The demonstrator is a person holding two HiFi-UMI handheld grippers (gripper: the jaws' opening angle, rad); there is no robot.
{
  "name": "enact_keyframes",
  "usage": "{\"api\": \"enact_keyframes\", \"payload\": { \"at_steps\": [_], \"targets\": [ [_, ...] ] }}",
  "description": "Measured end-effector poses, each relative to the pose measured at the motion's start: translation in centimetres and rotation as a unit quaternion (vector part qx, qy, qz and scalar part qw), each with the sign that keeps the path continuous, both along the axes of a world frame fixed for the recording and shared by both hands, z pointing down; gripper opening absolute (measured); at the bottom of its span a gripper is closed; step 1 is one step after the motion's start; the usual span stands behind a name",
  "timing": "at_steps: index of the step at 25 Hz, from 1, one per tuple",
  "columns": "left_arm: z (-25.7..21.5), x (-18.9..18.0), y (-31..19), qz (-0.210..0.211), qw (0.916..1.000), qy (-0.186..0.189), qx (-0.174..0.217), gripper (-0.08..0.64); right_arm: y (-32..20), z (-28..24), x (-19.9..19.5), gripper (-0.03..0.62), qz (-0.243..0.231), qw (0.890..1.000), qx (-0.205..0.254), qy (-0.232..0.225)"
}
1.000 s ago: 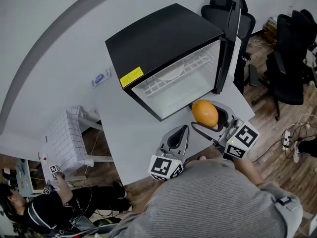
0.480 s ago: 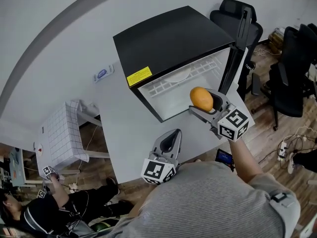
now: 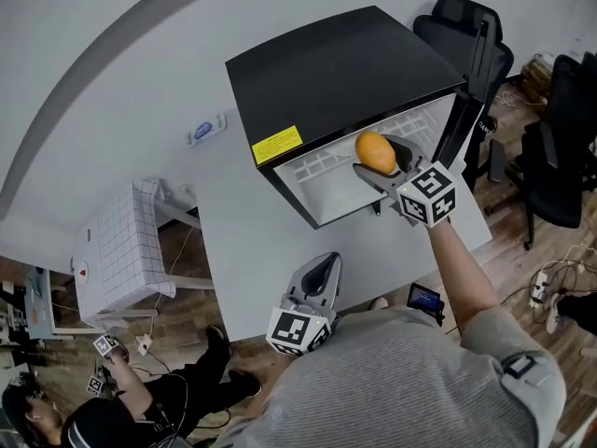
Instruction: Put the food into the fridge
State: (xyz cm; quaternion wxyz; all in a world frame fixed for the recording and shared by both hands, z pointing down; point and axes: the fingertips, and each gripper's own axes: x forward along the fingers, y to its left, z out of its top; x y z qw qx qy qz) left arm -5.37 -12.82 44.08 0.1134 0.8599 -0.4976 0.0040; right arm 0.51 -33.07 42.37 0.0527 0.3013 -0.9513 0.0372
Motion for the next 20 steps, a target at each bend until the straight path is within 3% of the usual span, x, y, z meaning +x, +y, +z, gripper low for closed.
{"api": "enact_keyframes", "payload": {
  "at_steps": [9, 20],
  "targets": [
    [0.9, -0.3, -0.1, 0.001, 0.9999, -0.002, -0.013, 0.011, -5.4, 0.5, -1.9, 0.341, 0.024, 0.999, 0.012, 0.045],
    [1.4, -1.3, -1.3, -0.005, 0.9998, -0.006, -0.018, 0.011, -8.3, 2.2, -3.9, 0.341, 0.072, 0.991, 0.028, 0.109]
  ]
}}
